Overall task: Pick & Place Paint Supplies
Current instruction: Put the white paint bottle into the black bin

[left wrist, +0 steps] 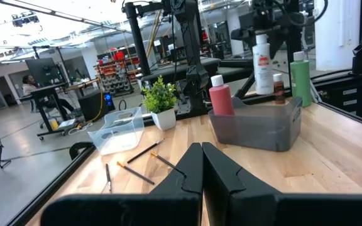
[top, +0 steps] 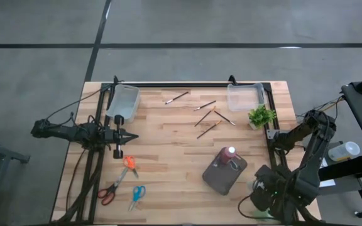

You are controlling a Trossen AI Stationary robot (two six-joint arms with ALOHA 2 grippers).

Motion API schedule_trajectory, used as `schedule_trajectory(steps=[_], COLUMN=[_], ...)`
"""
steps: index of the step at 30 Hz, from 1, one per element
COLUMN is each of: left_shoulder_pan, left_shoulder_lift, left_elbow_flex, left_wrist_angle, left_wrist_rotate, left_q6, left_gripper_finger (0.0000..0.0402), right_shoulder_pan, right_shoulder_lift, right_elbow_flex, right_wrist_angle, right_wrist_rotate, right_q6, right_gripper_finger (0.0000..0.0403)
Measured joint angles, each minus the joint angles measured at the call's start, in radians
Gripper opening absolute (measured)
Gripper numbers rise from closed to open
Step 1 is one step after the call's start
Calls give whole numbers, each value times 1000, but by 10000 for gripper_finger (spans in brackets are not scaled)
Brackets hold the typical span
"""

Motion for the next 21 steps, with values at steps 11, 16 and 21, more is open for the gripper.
schedule_trajectory(steps=[11, 16, 21], left_shoulder_pan=[0, 0, 0], left_shoulder_lift=[0, 0, -1], left_elbow_flex=[0, 0, 0], left_wrist_angle=[0, 0, 0], left_wrist_rotate=[0, 0, 0], left_q6=[0, 0, 0], left_gripper_finger=[0, 0, 0], right_shoulder_pan=[-177, -260, -335], right_shoulder_lift=[-35, -60, -62], right_elbow_flex=[74, 69, 66], right_wrist_angle=[-94, -96, -94], right_wrist_rotate=[1, 9, 10], right_q6=[-227, -322, -412], right_gripper_finger=[214, 214, 214])
